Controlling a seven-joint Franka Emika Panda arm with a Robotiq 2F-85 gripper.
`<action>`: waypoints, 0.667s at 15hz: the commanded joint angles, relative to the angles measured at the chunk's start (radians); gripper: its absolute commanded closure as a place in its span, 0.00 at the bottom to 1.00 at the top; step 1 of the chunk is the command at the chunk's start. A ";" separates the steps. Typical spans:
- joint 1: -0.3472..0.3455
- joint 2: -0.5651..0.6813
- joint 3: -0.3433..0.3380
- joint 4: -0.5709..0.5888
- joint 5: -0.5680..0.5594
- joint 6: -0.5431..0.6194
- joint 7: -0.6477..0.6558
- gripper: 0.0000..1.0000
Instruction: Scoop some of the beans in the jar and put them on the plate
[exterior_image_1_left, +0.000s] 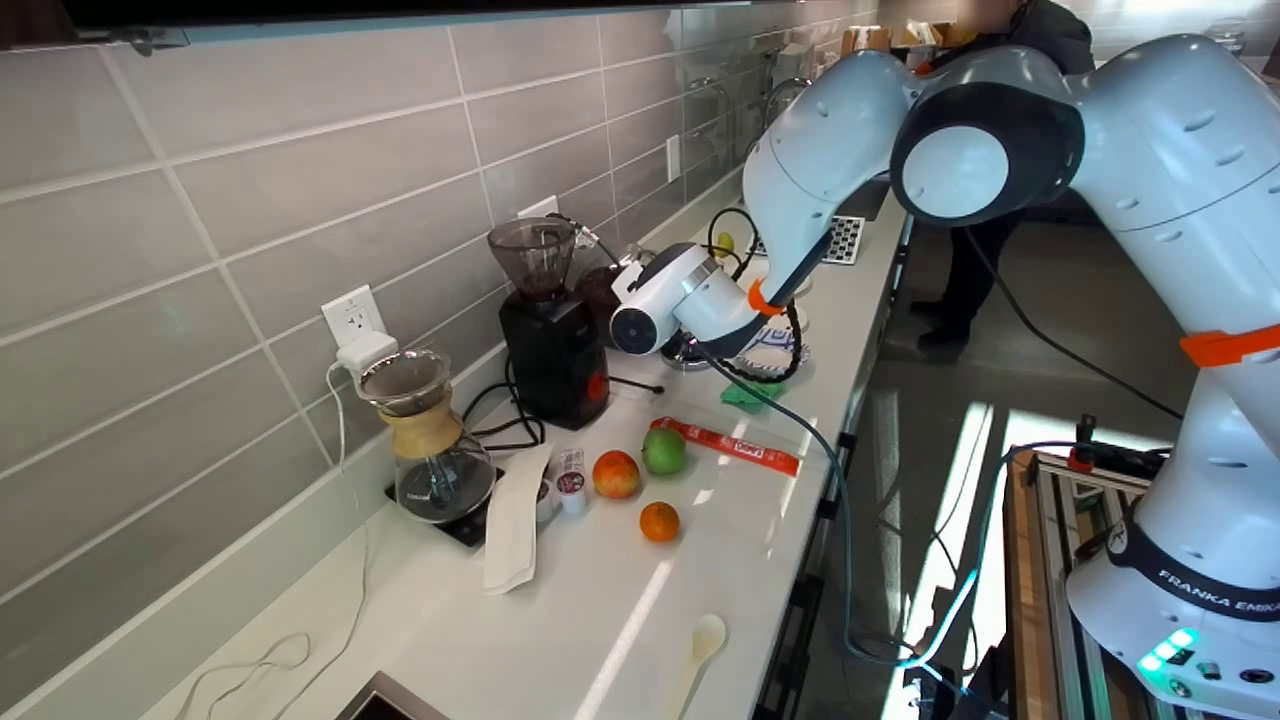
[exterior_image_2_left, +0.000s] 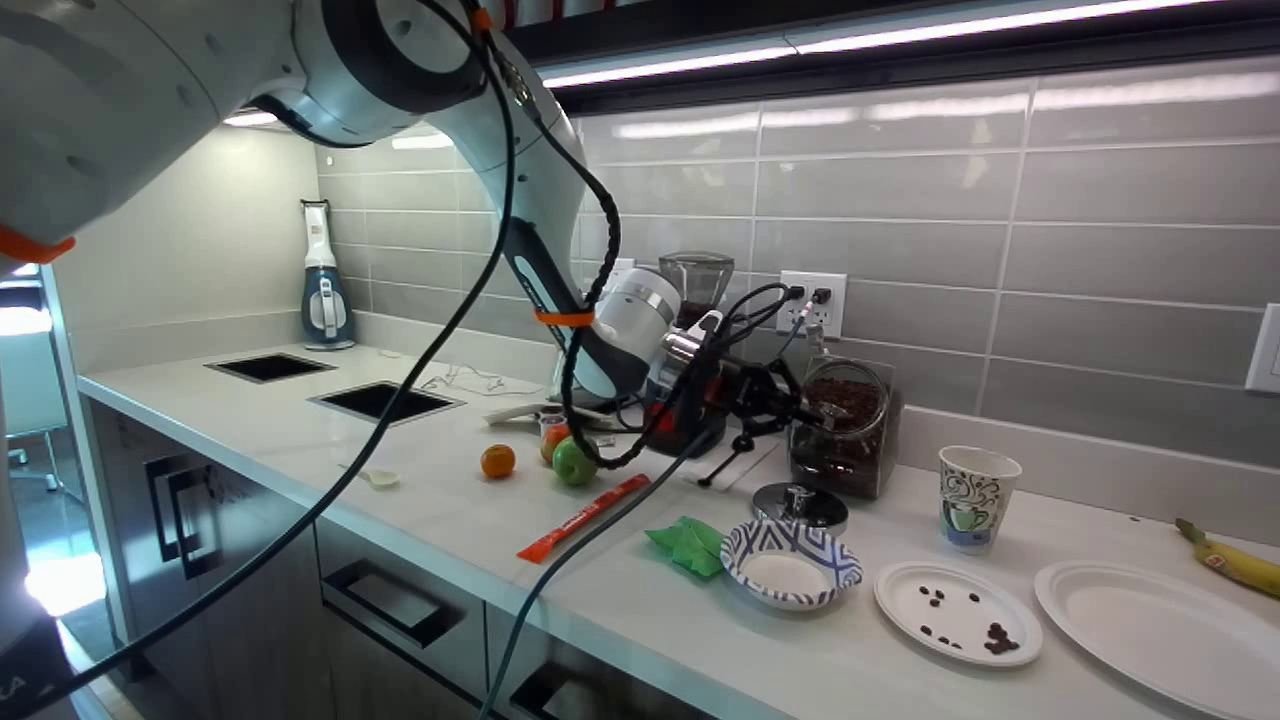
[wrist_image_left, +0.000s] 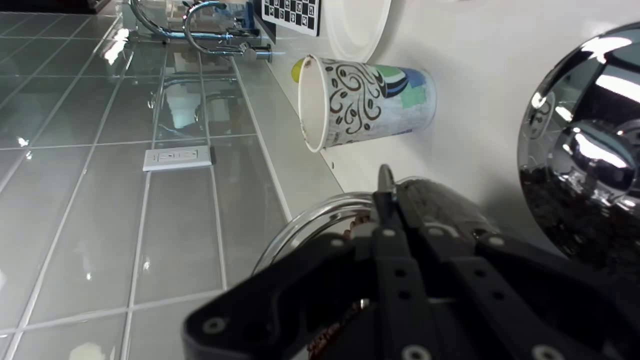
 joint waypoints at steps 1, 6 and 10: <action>-0.003 -0.055 0.025 -0.082 -0.047 -0.079 0.054 0.99; -0.019 -0.116 0.057 -0.155 -0.010 -0.173 0.042 0.99; -0.027 -0.173 0.079 -0.228 0.012 -0.227 0.046 0.99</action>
